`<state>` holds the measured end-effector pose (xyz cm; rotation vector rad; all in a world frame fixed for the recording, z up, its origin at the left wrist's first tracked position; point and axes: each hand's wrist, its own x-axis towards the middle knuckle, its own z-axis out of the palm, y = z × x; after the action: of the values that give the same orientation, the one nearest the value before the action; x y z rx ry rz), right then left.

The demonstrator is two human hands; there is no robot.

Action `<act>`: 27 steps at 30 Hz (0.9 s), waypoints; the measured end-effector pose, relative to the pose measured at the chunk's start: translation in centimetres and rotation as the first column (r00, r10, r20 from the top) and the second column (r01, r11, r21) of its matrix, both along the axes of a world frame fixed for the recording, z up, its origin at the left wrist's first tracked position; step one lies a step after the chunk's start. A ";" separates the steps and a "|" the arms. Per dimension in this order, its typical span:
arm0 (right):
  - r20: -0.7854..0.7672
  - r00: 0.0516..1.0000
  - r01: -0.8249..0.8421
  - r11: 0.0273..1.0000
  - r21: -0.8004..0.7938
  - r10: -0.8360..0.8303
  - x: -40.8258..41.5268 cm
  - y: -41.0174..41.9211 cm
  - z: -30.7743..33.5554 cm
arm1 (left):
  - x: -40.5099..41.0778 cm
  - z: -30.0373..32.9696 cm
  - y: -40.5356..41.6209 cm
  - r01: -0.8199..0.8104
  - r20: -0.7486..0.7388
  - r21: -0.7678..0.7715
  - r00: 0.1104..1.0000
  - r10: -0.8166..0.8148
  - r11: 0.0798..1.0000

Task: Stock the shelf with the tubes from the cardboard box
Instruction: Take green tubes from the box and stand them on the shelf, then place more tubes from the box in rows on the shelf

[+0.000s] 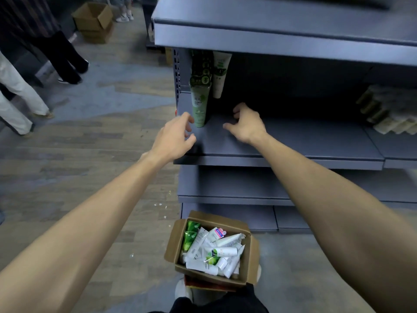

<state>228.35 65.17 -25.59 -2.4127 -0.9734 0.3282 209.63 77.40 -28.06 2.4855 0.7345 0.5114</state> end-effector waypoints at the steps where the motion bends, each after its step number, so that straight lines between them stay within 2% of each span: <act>1: -0.004 1.000 0.004 1.000 -0.005 -0.004 -0.2 -0.7 0.0 | 0.2 0.2 -0.3 0.019 -0.007 -0.001 1.000 -0.019 1.000; 8: -0.006 0.999 0.052 0.999 -0.017 -0.052 -0.8 -4.6 -0.2 | 1.8 1.3 -1.7 0.135 -0.028 0.033 0.991 -0.134 0.990; 13: -0.035 0.998 0.045 0.999 -0.022 -0.046 -0.5 -6.4 -0.2 | 2.3 1.4 -2.9 0.133 -0.043 0.025 0.990 -0.132 0.991; 17: -0.091 0.995 0.037 0.999 0.034 -0.034 -1.0 -8.5 -1.1 | 2.9 0.1 -5.4 0.109 -0.053 -0.023 0.992 -0.110 0.994; 22: -0.232 0.973 0.027 0.996 0.084 -0.007 -2.7 -13.0 -5.4 | 3.3 -3.7 -10.1 0.119 -0.163 -0.091 0.978 -0.132 0.989; 27: -0.330 0.944 0.019 1.000 -0.015 -0.023 -3.0 -17.5 -9.9 | 2.8 -8.0 -14.1 0.100 -0.323 -0.158 0.935 -0.147 0.982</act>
<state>225.38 47.72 -35.47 -2.2771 -0.7942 0.7063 212.43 63.31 -36.01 2.4927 0.7043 -0.0126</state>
